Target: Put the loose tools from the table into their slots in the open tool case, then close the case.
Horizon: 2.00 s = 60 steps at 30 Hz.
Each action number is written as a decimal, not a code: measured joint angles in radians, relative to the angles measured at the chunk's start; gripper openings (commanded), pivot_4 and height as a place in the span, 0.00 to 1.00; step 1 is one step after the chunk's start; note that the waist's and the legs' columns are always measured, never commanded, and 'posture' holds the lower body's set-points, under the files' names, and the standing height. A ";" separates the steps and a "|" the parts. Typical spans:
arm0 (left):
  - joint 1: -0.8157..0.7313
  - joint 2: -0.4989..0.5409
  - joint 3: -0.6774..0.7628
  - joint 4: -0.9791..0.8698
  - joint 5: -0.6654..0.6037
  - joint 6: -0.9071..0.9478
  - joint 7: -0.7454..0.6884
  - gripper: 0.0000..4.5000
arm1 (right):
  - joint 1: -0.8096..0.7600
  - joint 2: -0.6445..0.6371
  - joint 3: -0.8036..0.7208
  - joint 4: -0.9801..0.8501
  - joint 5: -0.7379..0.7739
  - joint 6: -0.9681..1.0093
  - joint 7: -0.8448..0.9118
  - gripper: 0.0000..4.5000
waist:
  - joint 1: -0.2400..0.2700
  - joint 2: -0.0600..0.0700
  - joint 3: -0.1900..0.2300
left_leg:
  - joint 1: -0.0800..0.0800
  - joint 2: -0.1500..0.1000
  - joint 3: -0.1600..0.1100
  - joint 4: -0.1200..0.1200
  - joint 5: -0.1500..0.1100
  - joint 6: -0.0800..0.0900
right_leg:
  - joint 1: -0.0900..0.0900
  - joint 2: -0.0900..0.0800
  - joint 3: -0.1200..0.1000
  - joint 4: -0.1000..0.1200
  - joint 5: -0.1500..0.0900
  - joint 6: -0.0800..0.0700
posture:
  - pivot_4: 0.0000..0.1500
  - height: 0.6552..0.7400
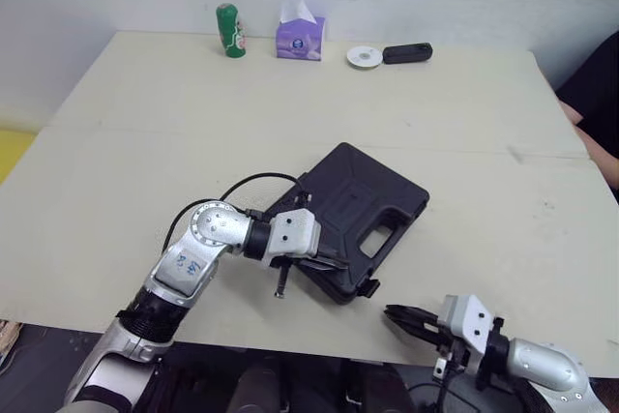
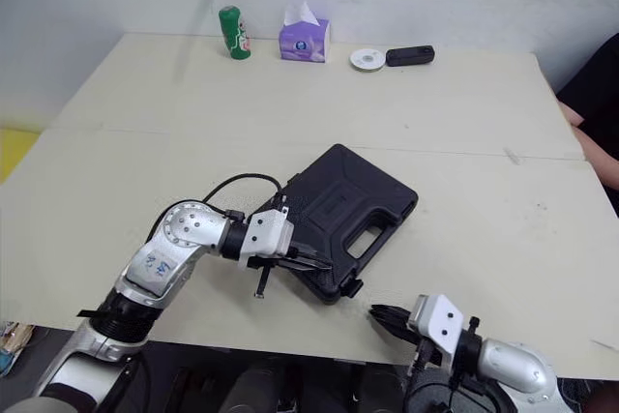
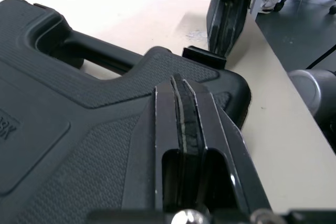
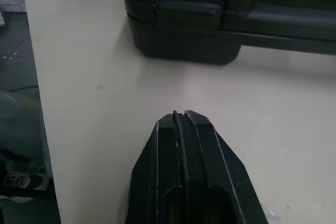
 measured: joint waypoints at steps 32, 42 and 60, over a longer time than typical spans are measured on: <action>0.007 0.053 -0.055 -0.080 0.019 0.152 0.101 0.00 | -0.159 0.006 0.087 -0.024 0.000 0.036 -0.023 0.01 | -0.003 -0.005 -0.015 | 0.005 0.001 -0.001 -0.004 0.001 -0.001 | 0.002 0.000 0.000 0.000 -0.001 -0.002 | 1.00 1.00; 0.005 0.054 -0.061 -0.078 0.019 0.152 0.109 0.00 | -0.179 -0.002 0.087 -0.026 0.013 0.070 -0.011 0.01 | -0.003 -0.005 -0.016 | 0.005 0.001 -0.001 -0.004 0.001 -0.001 | 0.003 0.000 0.000 0.000 -0.001 -0.002 | 1.00 1.00; 0.007 0.061 -0.066 -0.079 0.021 0.153 0.120 0.00 | -0.256 -0.041 0.096 -0.060 0.046 0.219 0.025 0.01 | -0.006 -0.005 -0.018 | 0.007 0.001 -0.001 -0.006 0.000 0.001 | 0.003 0.000 0.000 0.001 -0.001 -0.004 | 1.00 1.00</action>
